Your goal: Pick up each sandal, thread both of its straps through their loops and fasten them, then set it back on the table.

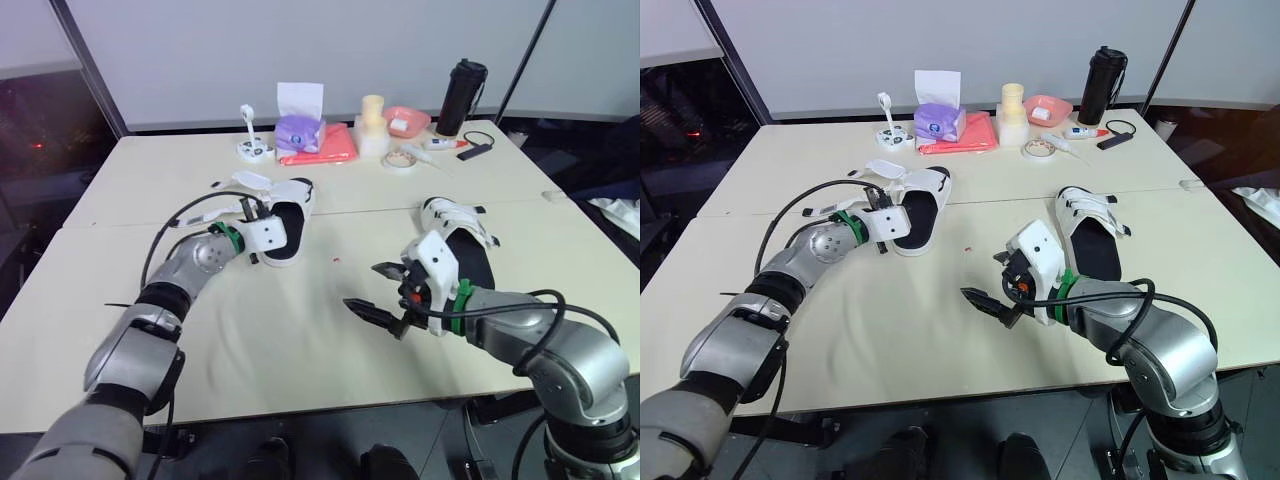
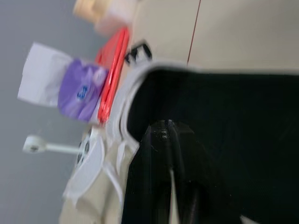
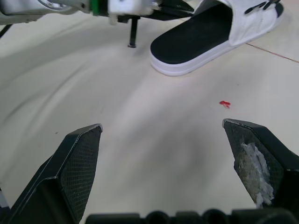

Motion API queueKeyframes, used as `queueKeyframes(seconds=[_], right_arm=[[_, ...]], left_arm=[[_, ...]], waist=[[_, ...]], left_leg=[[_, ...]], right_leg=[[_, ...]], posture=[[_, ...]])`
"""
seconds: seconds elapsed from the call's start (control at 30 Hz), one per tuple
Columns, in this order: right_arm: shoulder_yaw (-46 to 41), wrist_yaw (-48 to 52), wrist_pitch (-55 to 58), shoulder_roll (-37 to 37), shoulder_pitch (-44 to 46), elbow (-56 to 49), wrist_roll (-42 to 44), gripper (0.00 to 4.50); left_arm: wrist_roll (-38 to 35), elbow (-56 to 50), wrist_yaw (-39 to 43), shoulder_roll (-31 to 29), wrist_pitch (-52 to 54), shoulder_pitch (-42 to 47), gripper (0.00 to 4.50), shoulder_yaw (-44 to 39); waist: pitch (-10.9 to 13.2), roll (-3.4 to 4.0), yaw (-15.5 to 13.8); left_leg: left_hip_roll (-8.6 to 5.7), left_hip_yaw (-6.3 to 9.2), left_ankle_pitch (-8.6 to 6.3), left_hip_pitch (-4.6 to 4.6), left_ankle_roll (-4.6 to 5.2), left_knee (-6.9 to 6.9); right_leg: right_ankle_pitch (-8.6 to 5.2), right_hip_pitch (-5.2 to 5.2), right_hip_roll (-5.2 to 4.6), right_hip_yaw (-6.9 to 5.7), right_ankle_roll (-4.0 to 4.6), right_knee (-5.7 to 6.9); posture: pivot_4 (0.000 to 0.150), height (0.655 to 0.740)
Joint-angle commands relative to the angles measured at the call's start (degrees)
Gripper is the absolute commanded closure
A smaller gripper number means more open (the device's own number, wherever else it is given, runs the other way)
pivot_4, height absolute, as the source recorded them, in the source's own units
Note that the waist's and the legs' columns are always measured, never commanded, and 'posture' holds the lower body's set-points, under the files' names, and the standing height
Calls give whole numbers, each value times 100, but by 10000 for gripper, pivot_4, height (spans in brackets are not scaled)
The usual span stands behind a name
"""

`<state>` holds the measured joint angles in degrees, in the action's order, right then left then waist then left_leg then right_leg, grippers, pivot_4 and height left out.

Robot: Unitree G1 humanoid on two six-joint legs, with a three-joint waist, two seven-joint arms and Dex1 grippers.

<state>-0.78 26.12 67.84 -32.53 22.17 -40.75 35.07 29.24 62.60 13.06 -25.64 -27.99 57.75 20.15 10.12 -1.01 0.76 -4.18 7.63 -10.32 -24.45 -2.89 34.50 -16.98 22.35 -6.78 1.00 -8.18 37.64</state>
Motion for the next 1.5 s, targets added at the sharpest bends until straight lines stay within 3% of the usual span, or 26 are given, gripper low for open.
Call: queueKeyframes(seconds=[0.03,0.2,0.37,0.7,0.9,1.17,1.27,1.5], right_arm=[[-42,-12,-153,-50,55,-65,10,0],[-54,-57,-153,-63,3,-97,2,0],[-63,-99,-152,-65,3,-106,11,0],[-76,-144,-159,-82,-23,-126,7,0],[-82,-167,-151,-88,-27,-137,12,0],[-106,-202,-156,-111,-100,-194,10,0],[-122,-229,-140,-105,-124,-227,26,0],[-151,-293,-116,-101,-142,-264,44,0]], left_arm=[[261,214,-553,121,366,319,26519,130],[390,651,-1061,449,776,542,296,219],[214,998,-1113,716,1213,608,296,57],[-1361,1132,-534,1255,2031,559,296,-1435],[-1657,1134,-338,1371,2160,569,296,-1727],[-1434,1199,-456,1479,2174,675,296,-1540],[-1257,1230,-589,1484,2155,731,9361,-1385],[-913,1339,-871,1545,2204,839,44710,-1060]], waist=[[1,-1,3],[1,-2,2],[1,-2,-1],[-1,-2,-14],[-1,-2,-18],[-1,-3,-27],[-1,-3,-39],[-1,-3,-34]], left_leg=[[0,0,0,0,0,1],[0,0,-2,-1,3,16],[0,0,-5,0,7,35],[-1,3,-5,0,7,53],[-3,3,-5,0,7,53],[-4,3,-5,0,7,54],[-4,4,-5,0,7,54],[-4,4,-6,0,6,53]], right_leg=[[0,0,0,0,0,1],[-1,-1,0,0,-1,11],[-2,-5,0,0,-4,25],[-3,-10,0,-1,-5,38],[-3,-10,-1,-1,-5,38],[-3,-12,-1,-1,-5,38],[-3,-13,-1,-1,-5,37],[-4,-12,-1,-1,-6,38]], posture=[[1500,7400],[1500,7400],[1500,7400],[1500,7400],[1500,7400],[1500,7400],[1500,7400],[1500,7400]])
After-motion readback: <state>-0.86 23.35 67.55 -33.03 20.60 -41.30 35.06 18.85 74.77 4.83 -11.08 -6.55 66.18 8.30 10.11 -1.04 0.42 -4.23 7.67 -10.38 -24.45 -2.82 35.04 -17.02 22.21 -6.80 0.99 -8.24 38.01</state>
